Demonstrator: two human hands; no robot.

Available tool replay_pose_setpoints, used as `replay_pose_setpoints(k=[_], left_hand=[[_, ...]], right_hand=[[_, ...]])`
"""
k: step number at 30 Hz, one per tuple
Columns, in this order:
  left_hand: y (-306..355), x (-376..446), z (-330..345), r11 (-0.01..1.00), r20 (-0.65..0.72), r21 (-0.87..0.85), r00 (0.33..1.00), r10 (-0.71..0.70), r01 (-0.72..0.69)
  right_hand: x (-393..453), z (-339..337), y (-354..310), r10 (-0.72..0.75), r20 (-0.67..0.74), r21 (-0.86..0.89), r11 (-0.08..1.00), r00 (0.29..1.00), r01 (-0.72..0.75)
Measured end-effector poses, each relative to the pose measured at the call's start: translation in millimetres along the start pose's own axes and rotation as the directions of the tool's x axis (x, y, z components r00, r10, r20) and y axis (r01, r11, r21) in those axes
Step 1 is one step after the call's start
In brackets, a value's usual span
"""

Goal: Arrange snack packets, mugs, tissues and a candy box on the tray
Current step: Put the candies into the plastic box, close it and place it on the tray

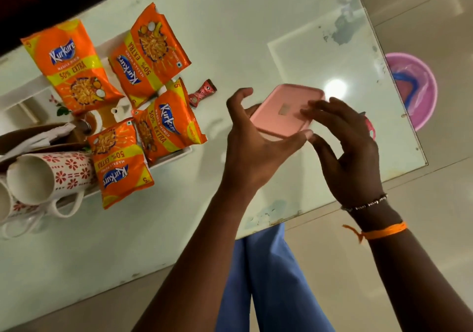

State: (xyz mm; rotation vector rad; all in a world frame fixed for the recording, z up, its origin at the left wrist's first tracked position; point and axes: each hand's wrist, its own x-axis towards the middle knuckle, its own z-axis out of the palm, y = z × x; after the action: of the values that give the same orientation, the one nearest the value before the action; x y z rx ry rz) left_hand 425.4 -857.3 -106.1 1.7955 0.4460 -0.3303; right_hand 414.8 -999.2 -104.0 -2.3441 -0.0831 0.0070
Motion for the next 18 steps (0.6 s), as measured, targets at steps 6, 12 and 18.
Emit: replay_pose_setpoints(k=[6,12,18], left_hand=[[-2.6,1.0,-21.2,0.994,0.142,-0.029,0.985,-0.1,0.105],[-15.8,1.2,-30.6,0.98,0.23,0.01,0.953,-0.196,0.2],[-22.9,5.5,-28.5,0.972,0.24,0.105,0.943,-0.23,0.211]], right_hand=[[9.1,-3.9,-6.5,0.013,0.077,0.22,0.975,0.997,-0.03],[12.3,5.3,-12.8,0.156,0.224,0.548,0.796,0.962,-0.257],[1.4,17.2,-10.8,0.231,0.213,0.508,0.804,0.949,-0.31]])
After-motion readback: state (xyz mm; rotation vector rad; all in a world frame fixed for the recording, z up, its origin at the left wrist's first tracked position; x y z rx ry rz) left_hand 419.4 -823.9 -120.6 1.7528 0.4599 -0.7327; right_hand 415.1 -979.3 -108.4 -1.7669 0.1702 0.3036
